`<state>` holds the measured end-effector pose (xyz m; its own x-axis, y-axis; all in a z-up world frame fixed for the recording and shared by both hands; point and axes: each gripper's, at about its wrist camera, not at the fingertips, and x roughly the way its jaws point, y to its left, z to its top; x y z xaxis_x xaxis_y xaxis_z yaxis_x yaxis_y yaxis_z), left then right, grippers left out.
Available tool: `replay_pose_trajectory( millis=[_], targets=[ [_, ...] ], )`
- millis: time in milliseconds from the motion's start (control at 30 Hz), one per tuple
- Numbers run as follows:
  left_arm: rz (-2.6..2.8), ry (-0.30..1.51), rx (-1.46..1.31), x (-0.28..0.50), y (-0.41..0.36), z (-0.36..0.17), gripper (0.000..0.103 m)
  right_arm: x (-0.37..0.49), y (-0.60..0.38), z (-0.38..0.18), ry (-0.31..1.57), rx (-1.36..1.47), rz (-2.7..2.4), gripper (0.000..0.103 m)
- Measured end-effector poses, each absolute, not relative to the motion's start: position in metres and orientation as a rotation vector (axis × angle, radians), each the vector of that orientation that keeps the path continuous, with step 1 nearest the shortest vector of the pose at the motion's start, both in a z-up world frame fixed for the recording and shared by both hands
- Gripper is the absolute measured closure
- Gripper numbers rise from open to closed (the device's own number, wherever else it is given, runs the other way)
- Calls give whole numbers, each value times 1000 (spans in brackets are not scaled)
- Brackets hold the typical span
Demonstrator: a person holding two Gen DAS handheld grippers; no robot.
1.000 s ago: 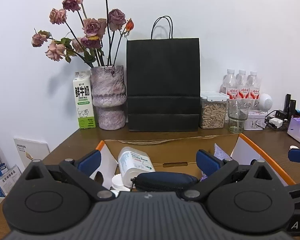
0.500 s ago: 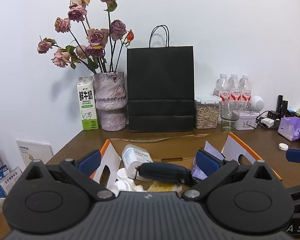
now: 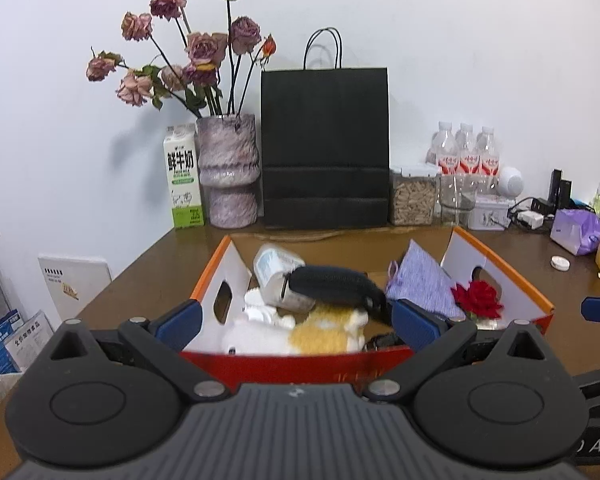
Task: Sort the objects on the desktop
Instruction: 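Withdraw both open tools from the box toward the yellow block and black cable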
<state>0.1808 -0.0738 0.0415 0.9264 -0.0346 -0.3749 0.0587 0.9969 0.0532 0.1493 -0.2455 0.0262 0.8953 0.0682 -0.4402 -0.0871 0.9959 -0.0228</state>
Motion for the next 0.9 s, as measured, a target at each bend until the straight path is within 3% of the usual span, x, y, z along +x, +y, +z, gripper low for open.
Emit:
replay_pose_trajectory(
  millis=[567,900],
  targets=[
    [-56,552,70,181,-67,-1,0,151,-251,-14,583,-53,63,1],
    [-77,628,82,194,-70,-19,0,180,-252,-34,662,-59,70,17]
  ],
)
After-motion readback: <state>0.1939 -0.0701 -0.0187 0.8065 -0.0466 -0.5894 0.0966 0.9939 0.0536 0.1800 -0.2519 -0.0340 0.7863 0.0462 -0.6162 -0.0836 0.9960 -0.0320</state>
